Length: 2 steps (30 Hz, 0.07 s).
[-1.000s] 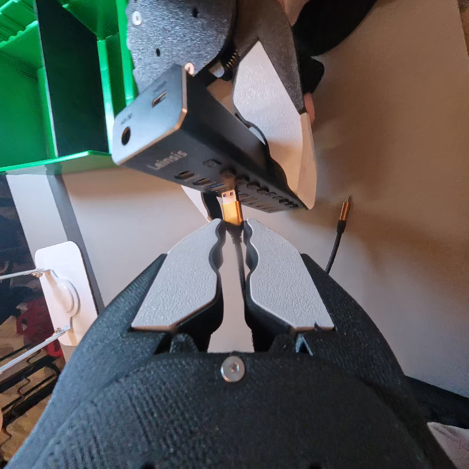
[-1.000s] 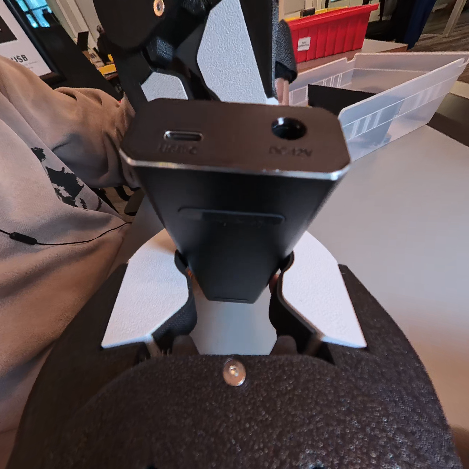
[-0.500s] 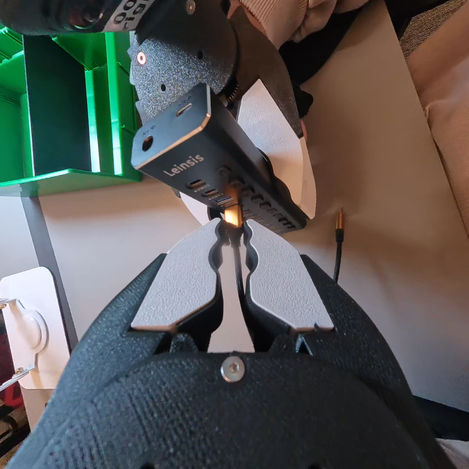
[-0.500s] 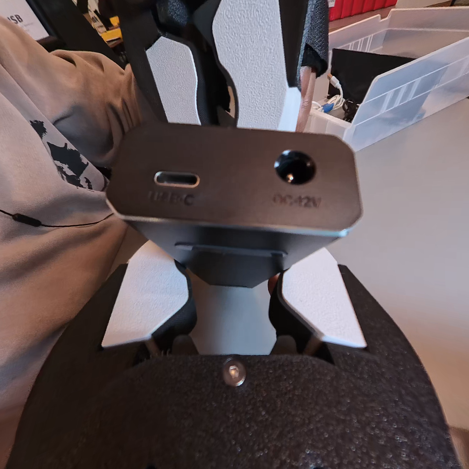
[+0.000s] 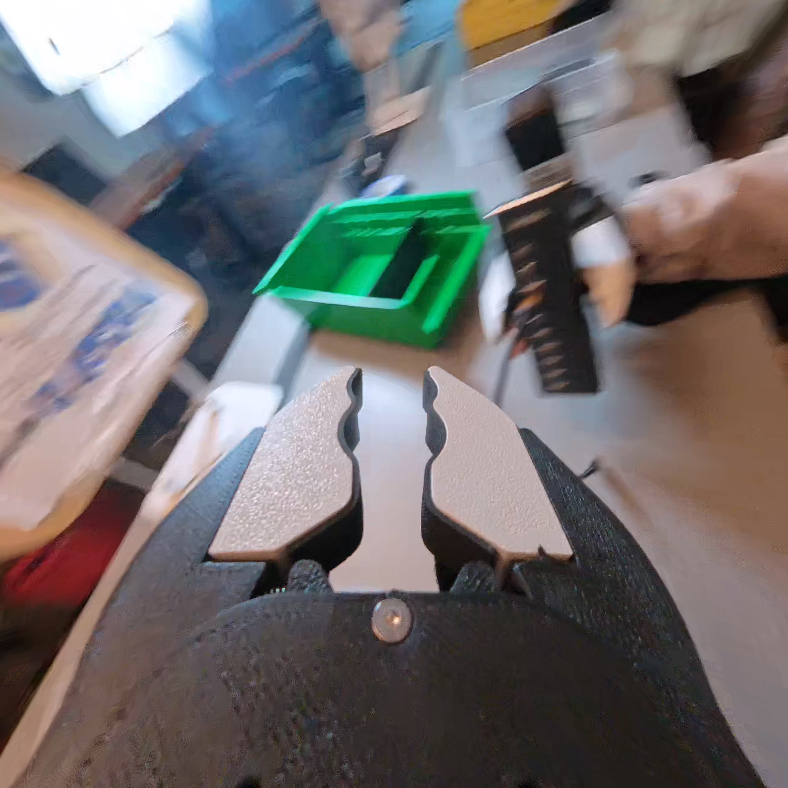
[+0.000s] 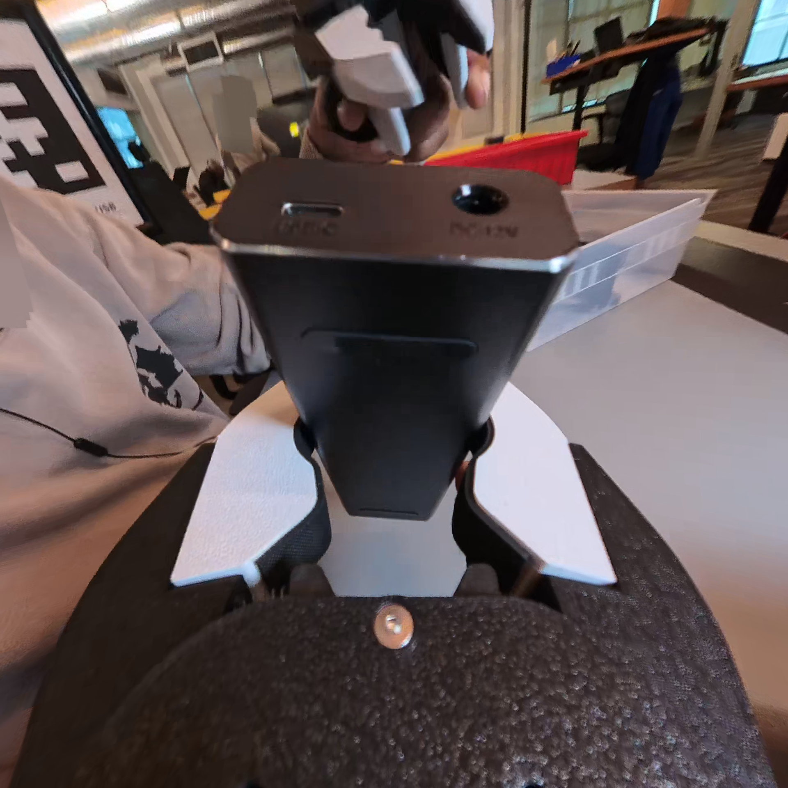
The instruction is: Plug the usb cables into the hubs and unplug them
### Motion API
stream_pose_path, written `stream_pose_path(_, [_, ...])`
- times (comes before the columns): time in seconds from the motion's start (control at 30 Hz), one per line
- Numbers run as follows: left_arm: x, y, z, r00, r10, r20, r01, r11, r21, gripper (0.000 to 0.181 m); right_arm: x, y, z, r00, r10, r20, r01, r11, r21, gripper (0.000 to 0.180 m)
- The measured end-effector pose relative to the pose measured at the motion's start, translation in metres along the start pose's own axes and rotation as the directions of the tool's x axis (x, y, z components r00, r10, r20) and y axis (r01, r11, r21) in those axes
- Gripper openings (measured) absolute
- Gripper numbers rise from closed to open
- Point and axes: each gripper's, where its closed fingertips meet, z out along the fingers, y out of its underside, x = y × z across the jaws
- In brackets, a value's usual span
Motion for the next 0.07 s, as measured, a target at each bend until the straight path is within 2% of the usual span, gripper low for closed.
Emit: stream_pose_path(0.07, [-0.049, 0.040, -0.037, 0.978, -0.042, 0.205, 0.069, 0.989, -0.129, 0.028, 0.006, -0.010, -0.010, 1.000, 0.010, -0.017, -0.009, 0.999, 0.046, 0.071])
